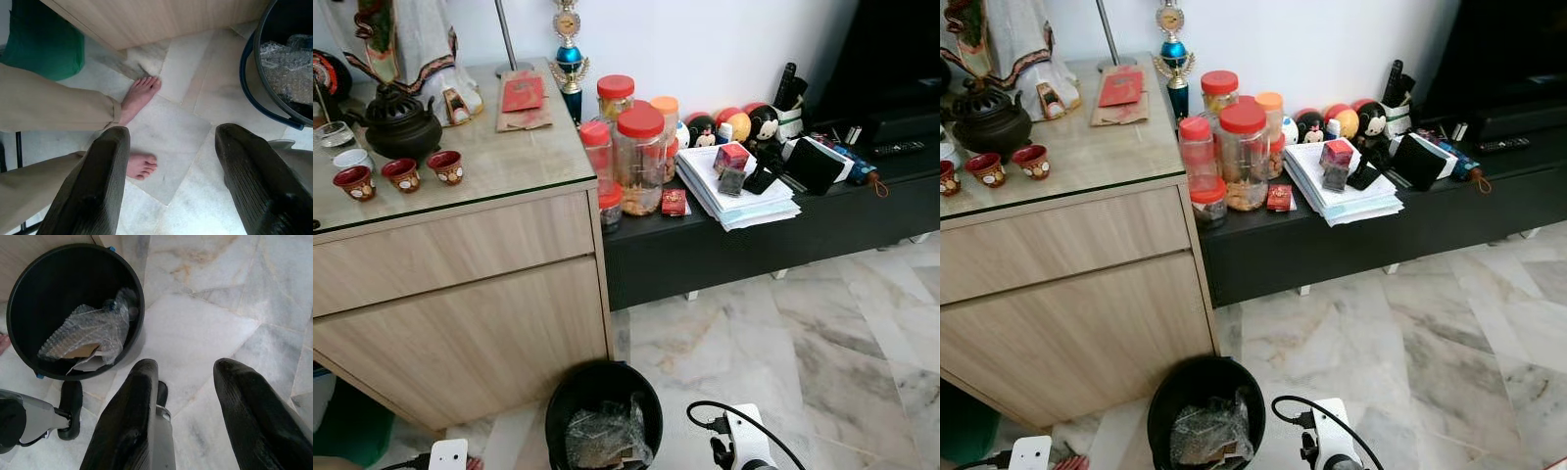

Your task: Picking trash to rubbish bin

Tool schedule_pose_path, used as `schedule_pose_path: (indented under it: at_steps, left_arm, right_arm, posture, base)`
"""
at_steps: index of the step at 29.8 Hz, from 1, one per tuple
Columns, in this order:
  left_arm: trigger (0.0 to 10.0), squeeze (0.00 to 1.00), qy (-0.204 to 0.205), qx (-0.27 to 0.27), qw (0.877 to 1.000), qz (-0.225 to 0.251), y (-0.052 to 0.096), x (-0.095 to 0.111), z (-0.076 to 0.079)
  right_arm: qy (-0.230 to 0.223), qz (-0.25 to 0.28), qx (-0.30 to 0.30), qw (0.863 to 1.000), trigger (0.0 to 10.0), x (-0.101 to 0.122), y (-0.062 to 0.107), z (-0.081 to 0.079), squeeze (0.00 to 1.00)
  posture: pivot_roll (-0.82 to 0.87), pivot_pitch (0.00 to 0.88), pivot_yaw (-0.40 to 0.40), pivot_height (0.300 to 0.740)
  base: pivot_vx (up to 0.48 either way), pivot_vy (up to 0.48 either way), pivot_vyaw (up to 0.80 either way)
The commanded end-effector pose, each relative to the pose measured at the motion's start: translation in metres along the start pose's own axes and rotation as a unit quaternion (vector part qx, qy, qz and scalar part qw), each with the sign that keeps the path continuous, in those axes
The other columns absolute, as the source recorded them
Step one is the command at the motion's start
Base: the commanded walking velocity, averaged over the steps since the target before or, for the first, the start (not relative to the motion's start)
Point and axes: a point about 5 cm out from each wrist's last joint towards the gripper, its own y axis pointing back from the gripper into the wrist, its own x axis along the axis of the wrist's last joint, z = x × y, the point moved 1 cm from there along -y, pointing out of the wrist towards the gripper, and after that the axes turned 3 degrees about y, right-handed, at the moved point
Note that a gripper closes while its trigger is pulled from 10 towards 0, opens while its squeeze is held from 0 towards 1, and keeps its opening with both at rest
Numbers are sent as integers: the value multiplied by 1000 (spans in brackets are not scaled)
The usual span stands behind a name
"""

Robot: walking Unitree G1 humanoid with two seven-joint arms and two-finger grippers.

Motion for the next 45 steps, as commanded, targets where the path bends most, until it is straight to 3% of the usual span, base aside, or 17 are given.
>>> schedule_pose_path:
  at_steps: [1,45]
  left_arm:
    - [10000,0,-5,0,1000,-8,2,-6,-1]
    - [10000,0,4,-8,1000,-7,2,-6,9]
  right_arm:
    - [-7,-1,0,1000,10000,0,0,-1,0]
    - [-12,3,1,1000,10000,2,0,0,0]
  posture:
    - [38,0,11,740]
    - [33,52,-14,740]
  base:
    - [0,0,0]
    - [-282,0,0]
